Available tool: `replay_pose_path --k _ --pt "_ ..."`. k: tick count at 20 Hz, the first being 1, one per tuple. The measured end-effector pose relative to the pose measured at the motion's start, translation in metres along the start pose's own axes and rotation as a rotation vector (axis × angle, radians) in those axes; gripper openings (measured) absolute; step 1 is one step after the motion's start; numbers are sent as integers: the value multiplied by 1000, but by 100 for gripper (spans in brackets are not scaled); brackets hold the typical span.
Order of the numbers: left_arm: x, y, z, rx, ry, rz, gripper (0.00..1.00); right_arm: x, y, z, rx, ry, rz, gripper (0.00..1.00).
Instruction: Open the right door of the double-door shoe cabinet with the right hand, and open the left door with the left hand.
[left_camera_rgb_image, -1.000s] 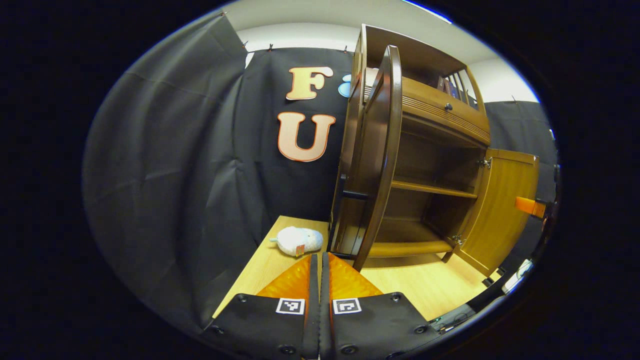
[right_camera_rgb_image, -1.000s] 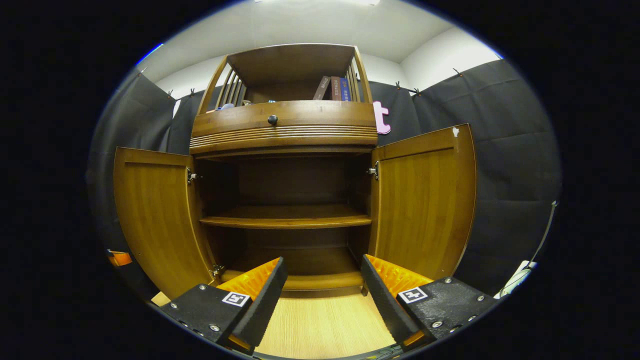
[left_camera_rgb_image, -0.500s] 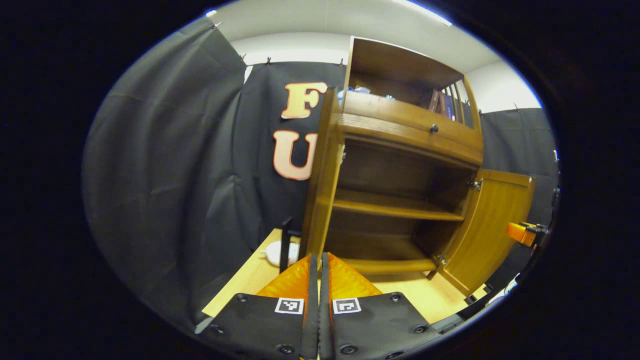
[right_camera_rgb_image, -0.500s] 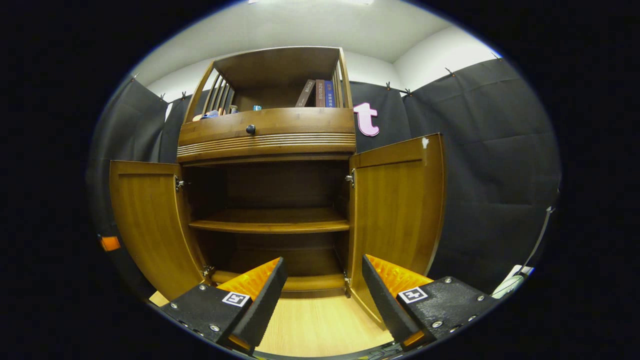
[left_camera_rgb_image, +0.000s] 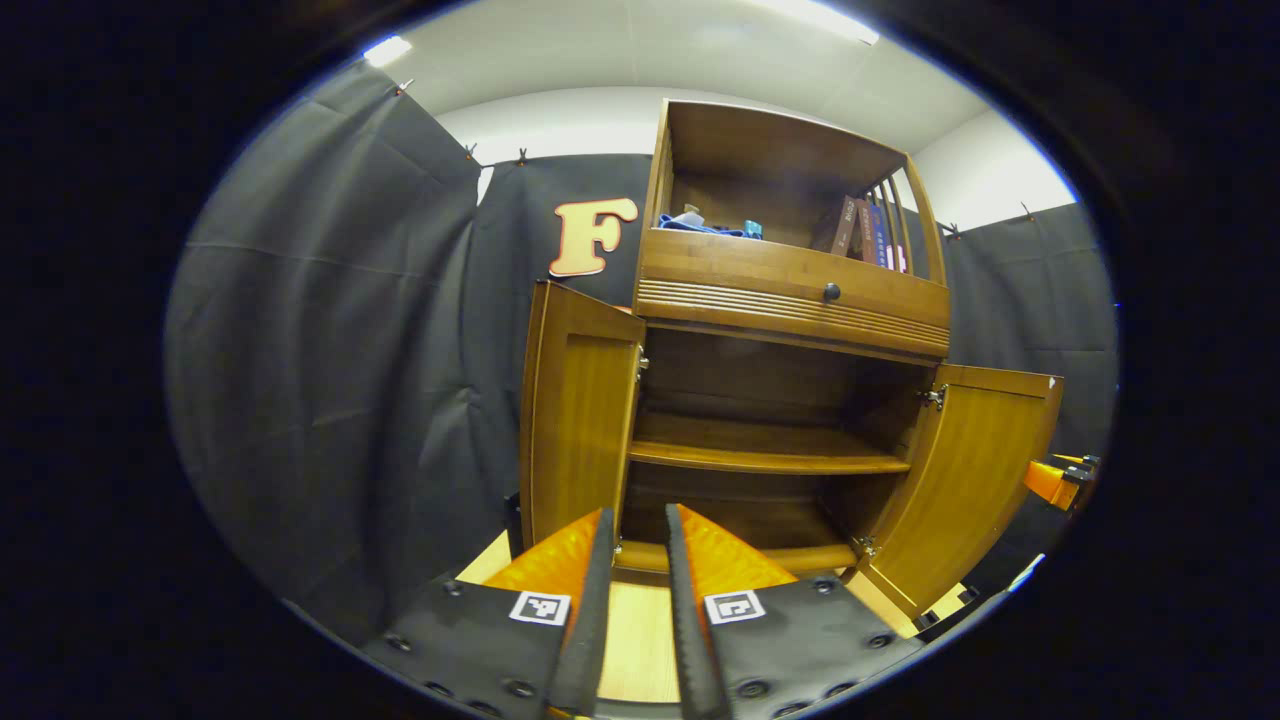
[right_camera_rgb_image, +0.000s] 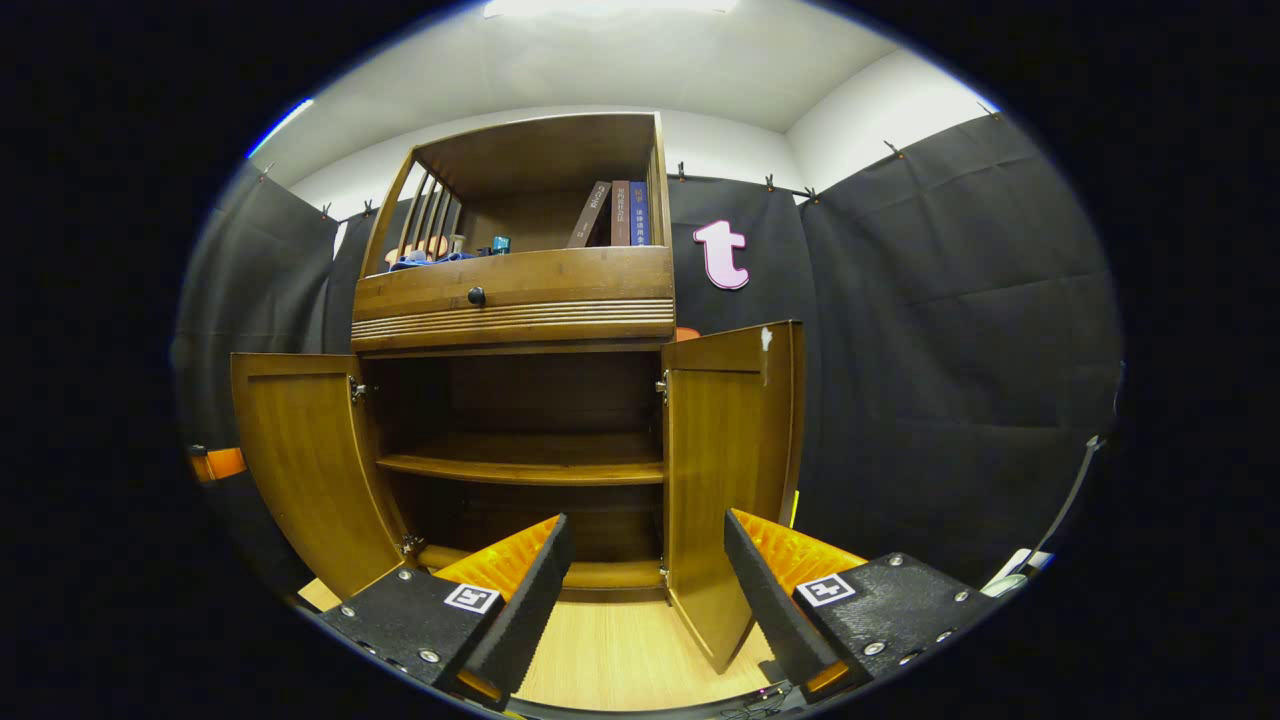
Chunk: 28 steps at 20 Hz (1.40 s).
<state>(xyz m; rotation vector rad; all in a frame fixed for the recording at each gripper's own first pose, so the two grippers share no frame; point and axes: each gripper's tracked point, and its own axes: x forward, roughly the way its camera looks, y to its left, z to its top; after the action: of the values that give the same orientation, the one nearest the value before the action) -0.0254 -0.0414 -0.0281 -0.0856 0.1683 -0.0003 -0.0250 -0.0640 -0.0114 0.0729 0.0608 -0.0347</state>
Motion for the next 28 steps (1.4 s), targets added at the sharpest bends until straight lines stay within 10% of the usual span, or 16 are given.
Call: replay_pose_path --k 13,28 --pt "-52 16 33 33 -101 134 93 -3 -19 9 -51 -26 52 92" --pt "8 41 43 80 -108 54 93 -5 0 12 -57 -31 -68 92"
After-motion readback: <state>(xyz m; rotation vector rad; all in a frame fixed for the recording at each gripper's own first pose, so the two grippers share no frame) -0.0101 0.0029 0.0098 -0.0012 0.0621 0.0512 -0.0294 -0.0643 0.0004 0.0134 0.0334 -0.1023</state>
